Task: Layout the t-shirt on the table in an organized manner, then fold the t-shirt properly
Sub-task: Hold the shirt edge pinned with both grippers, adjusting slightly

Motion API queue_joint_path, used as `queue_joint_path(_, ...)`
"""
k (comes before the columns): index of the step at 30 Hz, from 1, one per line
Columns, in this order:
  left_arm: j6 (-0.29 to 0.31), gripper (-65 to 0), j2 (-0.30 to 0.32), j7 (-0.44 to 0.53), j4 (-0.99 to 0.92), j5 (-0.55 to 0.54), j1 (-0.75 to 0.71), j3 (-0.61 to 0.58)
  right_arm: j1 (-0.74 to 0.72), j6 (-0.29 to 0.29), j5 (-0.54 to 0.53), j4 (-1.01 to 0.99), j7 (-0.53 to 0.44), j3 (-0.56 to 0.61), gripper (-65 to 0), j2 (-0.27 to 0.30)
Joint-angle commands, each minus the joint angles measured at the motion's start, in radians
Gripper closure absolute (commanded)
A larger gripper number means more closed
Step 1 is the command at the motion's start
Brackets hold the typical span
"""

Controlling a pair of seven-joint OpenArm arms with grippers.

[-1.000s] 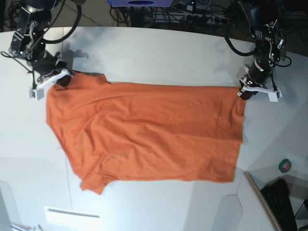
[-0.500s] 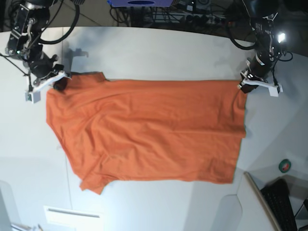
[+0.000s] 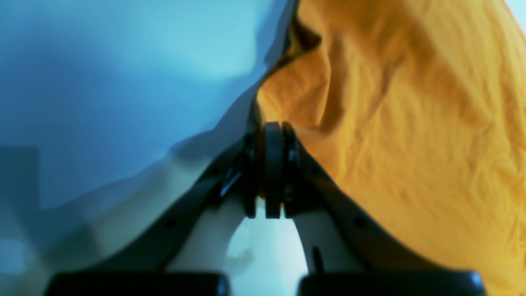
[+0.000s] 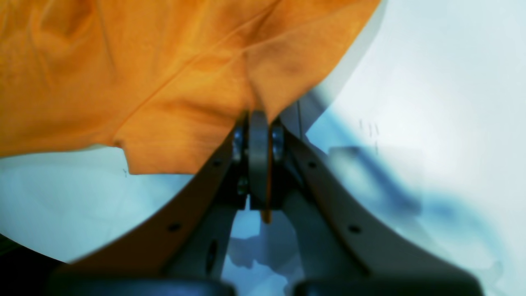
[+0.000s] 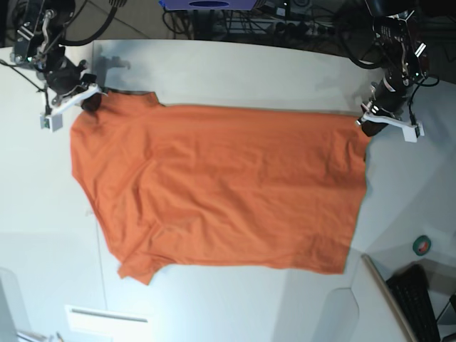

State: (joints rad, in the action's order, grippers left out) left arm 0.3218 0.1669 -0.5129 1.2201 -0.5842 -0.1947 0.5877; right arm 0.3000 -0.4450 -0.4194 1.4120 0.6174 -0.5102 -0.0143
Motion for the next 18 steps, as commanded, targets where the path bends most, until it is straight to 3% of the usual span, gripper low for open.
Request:
queue_joint_path(1,0.006,0.0,0.015,0.018,0.017,-0.010,0.002,0.004,0.000,-0.004,-0.014,0.019,-0.017,-0.001,0.0,0.007)
queue_joint_path(18,0.006,0.0,0.012,0.018,0.019,-0.012,0.001,0.004,0.031,-0.004,-0.009,0.117,-0.015,-0.001,0.0,0.009)
